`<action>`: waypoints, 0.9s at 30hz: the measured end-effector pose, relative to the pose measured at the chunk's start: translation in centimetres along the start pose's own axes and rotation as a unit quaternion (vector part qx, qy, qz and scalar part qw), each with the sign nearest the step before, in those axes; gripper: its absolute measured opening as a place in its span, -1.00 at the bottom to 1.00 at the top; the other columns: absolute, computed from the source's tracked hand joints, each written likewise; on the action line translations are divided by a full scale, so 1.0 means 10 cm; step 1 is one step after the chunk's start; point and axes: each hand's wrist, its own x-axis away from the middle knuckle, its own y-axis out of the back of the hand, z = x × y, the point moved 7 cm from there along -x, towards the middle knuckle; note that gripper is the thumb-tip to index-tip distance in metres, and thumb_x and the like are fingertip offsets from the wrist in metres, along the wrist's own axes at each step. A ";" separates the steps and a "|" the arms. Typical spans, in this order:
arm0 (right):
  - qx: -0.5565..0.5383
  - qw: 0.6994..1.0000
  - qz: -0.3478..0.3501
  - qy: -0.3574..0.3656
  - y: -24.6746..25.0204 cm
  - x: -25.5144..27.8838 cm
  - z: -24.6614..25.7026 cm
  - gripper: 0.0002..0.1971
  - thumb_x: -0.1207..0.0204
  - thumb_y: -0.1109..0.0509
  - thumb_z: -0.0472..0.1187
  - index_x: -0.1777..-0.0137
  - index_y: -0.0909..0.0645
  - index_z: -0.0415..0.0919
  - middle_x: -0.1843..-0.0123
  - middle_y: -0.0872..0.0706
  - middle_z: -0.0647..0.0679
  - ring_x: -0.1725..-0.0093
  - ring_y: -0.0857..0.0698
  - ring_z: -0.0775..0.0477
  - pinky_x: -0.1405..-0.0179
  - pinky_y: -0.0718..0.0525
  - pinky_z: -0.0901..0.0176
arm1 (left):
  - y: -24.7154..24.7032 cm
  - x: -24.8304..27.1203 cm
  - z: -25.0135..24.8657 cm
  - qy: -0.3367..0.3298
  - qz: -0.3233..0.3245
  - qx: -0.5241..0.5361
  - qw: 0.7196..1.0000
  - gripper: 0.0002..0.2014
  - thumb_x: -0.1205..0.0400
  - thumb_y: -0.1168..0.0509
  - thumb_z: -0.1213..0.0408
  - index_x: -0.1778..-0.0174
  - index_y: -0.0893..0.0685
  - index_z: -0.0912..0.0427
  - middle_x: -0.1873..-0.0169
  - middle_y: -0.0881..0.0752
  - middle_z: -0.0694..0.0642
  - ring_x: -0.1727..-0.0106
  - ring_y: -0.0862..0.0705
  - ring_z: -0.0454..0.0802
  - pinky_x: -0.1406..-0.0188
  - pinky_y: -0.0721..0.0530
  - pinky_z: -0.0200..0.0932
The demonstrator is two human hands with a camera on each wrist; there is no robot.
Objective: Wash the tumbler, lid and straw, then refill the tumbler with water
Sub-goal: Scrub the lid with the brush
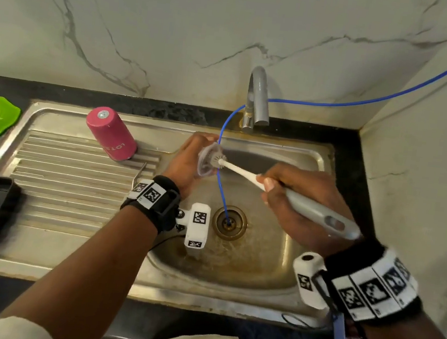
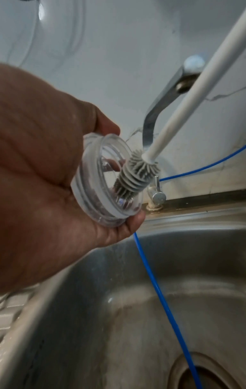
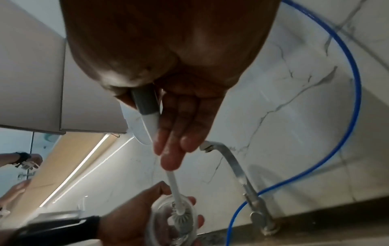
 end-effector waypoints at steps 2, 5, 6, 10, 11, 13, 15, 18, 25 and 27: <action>-0.083 0.993 -0.026 -0.077 -0.12 0.03 -0.10 -0.78 -0.80 -0.34 -0.20 0.03 -0.72 -0.26 0.29 -0.79 -0.15 0.36 -0.83 -0.15 0.33 -0.83 -0.17 | 0.04 0.03 -0.02 -0.009 -0.034 0.018 0.999 -0.79 -0.68 -0.42 0.27 -0.19 -0.78 -0.08 -0.22 -0.74 0.20 -0.19 -0.75 0.17 -0.04 -0.81 0.02; -0.196 0.964 -0.051 -0.173 -0.24 0.08 -0.15 -0.80 -0.78 -0.34 -0.25 0.04 -0.73 -0.28 0.29 -0.81 -0.26 0.40 -0.85 -0.25 0.44 -0.76 0.03 | 0.12 0.06 0.01 0.019 -0.087 0.065 0.994 -0.82 -0.78 -0.27 0.14 -0.10 -0.74 0.12 0.07 -0.80 0.08 0.04 -0.78 0.03 0.02 -0.76 -0.04; -0.228 0.953 -0.068 -0.190 -0.21 0.07 -0.18 -0.80 -0.73 -0.33 -0.21 0.04 -0.74 -0.27 0.31 -0.81 -0.28 0.41 -0.84 -0.30 0.47 -0.72 0.07 | 0.11 0.06 0.02 0.026 -0.089 0.084 0.992 -0.79 -0.78 -0.22 0.12 -0.02 -0.72 0.12 0.15 -0.75 0.08 0.11 -0.73 0.03 0.11 -0.70 -0.06; -0.261 0.930 -0.124 -0.227 -0.08 0.09 -0.36 -0.78 -0.74 -0.30 -0.21 0.00 -0.77 -0.22 0.31 -0.82 -0.30 0.39 -0.85 -0.29 0.46 -0.74 0.13 | 0.07 0.05 -0.02 0.030 -0.063 0.103 0.992 -0.56 -0.48 -0.43 -0.06 -0.19 -0.72 0.11 0.00 -0.62 0.17 0.10 -0.64 0.08 0.25 -0.64 -0.05; -0.231 0.939 -0.123 -0.223 -0.08 0.11 -0.38 -0.78 -0.80 -0.30 -0.25 -0.02 -0.77 -0.21 0.29 -0.84 -0.27 0.35 -0.87 -0.26 0.41 -0.77 0.16 | 0.03 0.06 -0.03 0.030 -0.058 0.086 0.994 -0.49 -0.46 -0.45 -0.05 -0.29 -0.69 0.10 -0.07 -0.62 0.18 0.10 -0.67 0.06 0.27 -0.67 -0.06; -0.191 0.947 -0.135 -0.218 -0.07 0.17 -0.41 -0.76 -0.83 -0.27 -0.30 -0.05 -0.78 -0.19 0.25 -0.86 -0.21 0.30 -0.89 -0.20 0.34 -0.78 0.20 | -0.01 0.07 -0.02 0.028 -0.049 0.084 0.995 -0.54 -0.58 -0.38 -0.02 -0.36 -0.67 0.11 -0.07 -0.66 0.17 0.16 -0.76 0.01 0.32 -0.71 -0.13; -0.203 0.940 -0.167 -0.217 -0.03 0.21 -0.42 -0.76 -0.84 -0.26 -0.28 -0.06 -0.78 -0.17 0.25 -0.86 -0.20 0.30 -0.89 -0.20 0.34 -0.78 0.20 | -0.02 0.10 0.00 0.035 -0.046 0.109 0.992 -0.61 -0.63 -0.33 -0.01 -0.28 -0.67 0.12 0.09 -0.73 0.10 0.22 -0.76 -0.01 0.35 -0.70 -0.14; -0.230 0.929 -0.216 -0.192 0.06 0.31 -0.32 -0.77 -0.74 -0.27 -0.15 -0.05 -0.77 -0.12 0.26 -0.85 -0.22 0.33 -0.89 -0.22 0.35 -0.79 0.13 | 0.07 0.11 0.07 0.057 -0.062 0.121 0.989 -0.62 -0.70 -0.36 -0.10 -0.23 -0.64 0.13 0.14 -0.74 0.09 0.14 -0.70 0.04 0.26 -0.74 -0.06; -0.218 0.945 -0.204 -0.134 0.01 0.57 -0.23 -0.77 -0.74 -0.24 -0.21 -0.11 -0.75 -0.12 0.21 -0.86 -0.17 0.33 -0.88 -0.17 0.33 -0.79 0.15 | 0.16 0.15 0.08 0.085 -0.095 0.142 0.982 -0.09 -0.59 -0.42 -0.35 -0.60 -0.52 0.36 -0.37 -0.75 0.36 -0.31 -0.79 0.27 -0.17 -0.83 0.12; -0.216 0.947 -0.198 -0.133 0.01 0.58 -0.26 -0.77 -0.74 -0.23 -0.22 -0.13 -0.75 -0.12 0.19 -0.87 -0.16 0.33 -0.88 -0.16 0.33 -0.79 0.15 | 0.11 0.17 0.10 0.100 -0.076 0.146 0.981 -0.03 -0.56 -0.40 -0.42 -0.65 -0.50 0.33 -0.44 -0.70 0.41 -0.32 -0.79 0.29 -0.19 -0.82 0.15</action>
